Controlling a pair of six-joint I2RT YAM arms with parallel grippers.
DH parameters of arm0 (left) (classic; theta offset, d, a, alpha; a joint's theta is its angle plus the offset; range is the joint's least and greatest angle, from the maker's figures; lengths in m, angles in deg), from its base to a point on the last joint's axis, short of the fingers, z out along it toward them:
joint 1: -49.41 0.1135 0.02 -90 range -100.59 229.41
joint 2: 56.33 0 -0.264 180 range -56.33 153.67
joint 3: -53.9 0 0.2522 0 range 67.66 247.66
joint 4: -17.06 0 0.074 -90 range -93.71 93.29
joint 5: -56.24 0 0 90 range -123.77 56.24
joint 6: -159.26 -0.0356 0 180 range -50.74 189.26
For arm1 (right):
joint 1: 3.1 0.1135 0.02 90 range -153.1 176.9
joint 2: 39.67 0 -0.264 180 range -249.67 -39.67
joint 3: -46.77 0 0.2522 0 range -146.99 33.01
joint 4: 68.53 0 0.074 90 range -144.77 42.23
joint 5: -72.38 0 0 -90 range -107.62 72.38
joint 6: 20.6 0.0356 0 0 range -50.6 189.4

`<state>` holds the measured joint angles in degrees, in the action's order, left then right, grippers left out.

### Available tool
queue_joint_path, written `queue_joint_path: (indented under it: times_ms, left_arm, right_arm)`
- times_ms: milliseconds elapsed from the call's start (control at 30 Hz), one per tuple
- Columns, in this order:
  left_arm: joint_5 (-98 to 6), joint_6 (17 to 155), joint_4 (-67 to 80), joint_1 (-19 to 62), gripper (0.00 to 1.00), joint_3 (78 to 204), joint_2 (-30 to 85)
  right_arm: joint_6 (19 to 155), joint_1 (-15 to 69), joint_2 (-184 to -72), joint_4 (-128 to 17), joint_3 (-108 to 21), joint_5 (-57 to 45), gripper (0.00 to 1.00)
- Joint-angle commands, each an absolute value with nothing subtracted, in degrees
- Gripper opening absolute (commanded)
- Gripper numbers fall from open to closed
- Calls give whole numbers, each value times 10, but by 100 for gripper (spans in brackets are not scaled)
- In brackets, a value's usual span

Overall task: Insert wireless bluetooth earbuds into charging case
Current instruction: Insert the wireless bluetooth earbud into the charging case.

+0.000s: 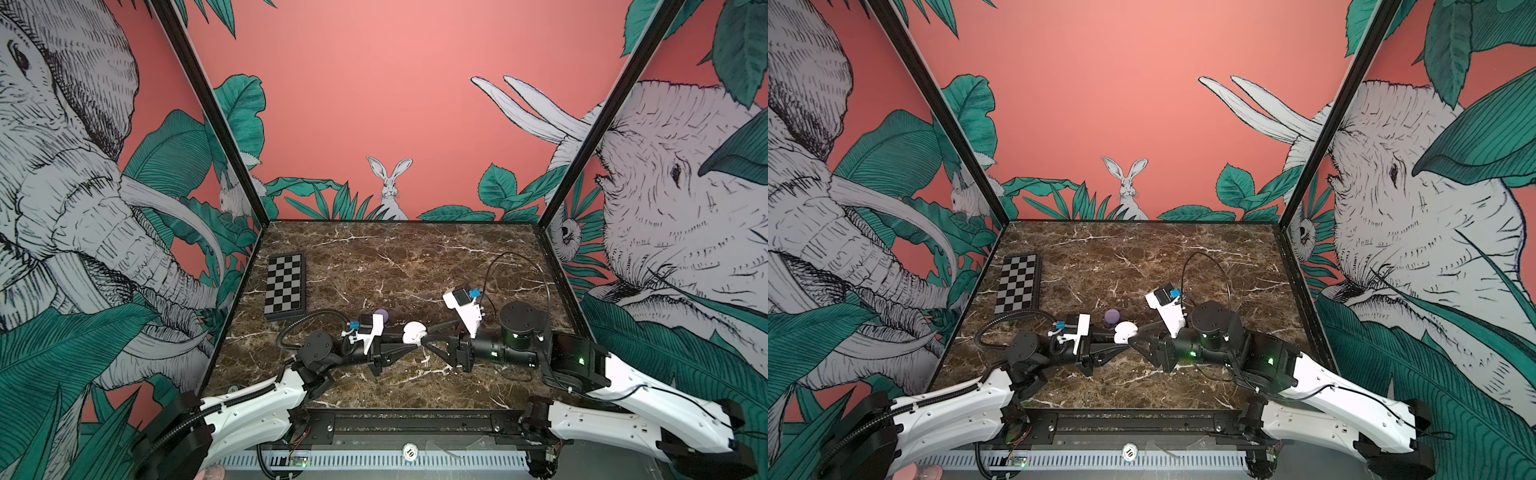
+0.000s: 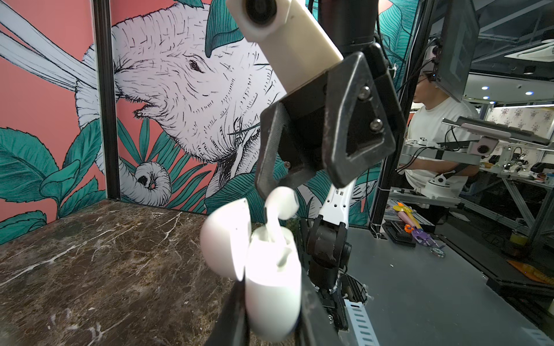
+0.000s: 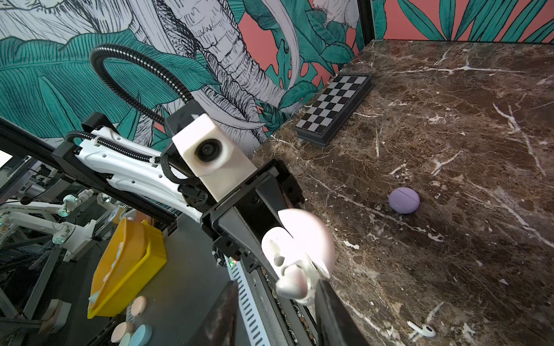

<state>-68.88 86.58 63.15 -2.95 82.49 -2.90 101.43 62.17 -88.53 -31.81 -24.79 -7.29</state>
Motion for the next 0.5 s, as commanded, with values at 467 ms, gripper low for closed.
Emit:
queue_joint_path:
  times_ms: [467]
  left_arm:
    - [-697, 858, 640, -31, 0, 825, -41]
  right_arm:
    - [1022, 623, -899, -355, -248, -69, 32]
